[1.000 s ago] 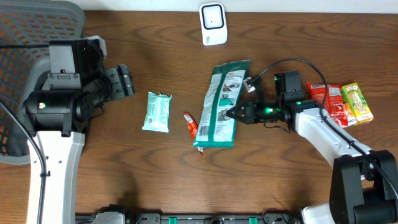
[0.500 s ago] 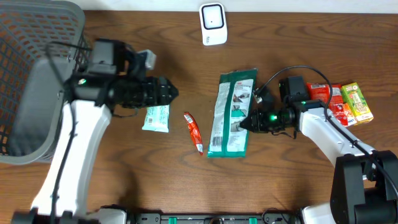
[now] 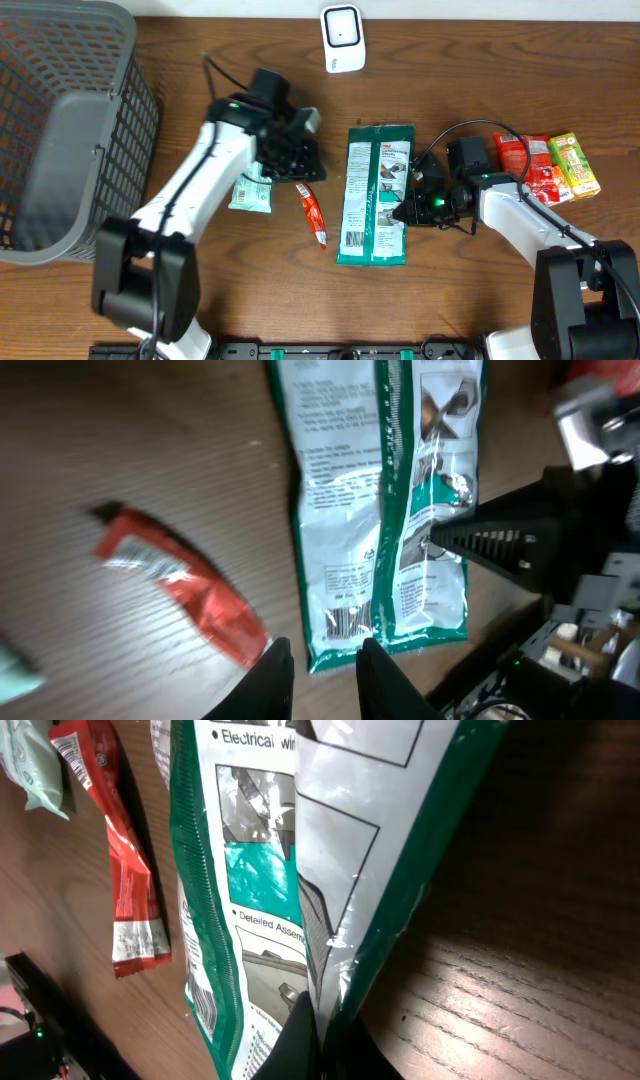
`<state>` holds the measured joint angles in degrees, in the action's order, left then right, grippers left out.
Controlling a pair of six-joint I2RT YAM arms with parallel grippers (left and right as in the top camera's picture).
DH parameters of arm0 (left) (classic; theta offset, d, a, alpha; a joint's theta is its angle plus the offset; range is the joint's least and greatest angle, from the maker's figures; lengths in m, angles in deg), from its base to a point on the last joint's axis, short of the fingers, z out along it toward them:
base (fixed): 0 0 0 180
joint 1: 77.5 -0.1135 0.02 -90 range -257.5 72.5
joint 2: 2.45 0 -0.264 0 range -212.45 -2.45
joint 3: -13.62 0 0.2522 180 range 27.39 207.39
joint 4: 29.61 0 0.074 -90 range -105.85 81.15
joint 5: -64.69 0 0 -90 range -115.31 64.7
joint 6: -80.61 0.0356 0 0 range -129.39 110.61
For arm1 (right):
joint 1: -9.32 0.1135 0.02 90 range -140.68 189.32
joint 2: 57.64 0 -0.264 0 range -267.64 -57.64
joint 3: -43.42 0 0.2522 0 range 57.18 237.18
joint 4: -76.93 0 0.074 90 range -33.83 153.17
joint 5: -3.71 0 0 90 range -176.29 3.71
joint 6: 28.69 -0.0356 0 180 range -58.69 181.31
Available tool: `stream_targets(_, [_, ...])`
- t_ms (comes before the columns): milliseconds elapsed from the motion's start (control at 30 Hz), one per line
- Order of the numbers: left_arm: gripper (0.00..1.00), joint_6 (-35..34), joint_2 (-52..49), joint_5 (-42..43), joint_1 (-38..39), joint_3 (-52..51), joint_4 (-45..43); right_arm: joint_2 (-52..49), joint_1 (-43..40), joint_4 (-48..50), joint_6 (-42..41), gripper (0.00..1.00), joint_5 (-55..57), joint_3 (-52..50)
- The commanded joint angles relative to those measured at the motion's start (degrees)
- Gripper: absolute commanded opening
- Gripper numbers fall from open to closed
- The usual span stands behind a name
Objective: Scan the item barcode
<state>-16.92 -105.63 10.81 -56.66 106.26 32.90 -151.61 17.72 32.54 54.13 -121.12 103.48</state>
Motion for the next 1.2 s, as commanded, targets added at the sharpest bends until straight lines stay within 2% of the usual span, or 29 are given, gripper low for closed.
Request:
stream_targets(0, [0.24,-0.09,-2.80,0.96,2.54,0.09,-1.46,0.94,-0.48,0.15,-0.48,0.01,0.33,-0.46])
stream_targets(167, [0.22,-0.28,-6.93,0.94,5.16,0.09,-4.63,0.94,-0.48,0.22,-0.57,0.01,0.28,-0.48])
stream_targets(267, [0.13,-0.31,-8.76,0.74,5.38,0.09,-6.29,0.94,-0.48,0.22,-1.01,0.01,0.28,-0.57])
stream_targets(500, [0.12,-5.18,-12.39,-2.93,5.40,0.09,-9.44,0.94,-0.48,0.26,-1.62,0.01,0.31,-0.63])
stream_targets(767, [0.12,-5.53,-16.65,-2.64,6.40,0.09,-10.14,0.94,-0.48,0.44,-2.03,0.03,0.33,-0.68])
stream_targets(867, [0.12,-5.92,-16.74,-2.69,6.49,0.09,-10.64,0.94,-0.46,0.42,-2.25,0.07,0.35,-0.70])
stream_targets(1100, [0.13,-5.90,-16.74,-2.91,7.23,0.07,-11.43,0.94,-0.44,0.44,-2.25,0.42,0.50,-0.74])
stream_targets(1167, [0.13,-5.95,-16.74,-3.87,7.78,-0.13,-11.98,0.94,-0.44,0.63,-3.21,0.43,0.50,-0.94])
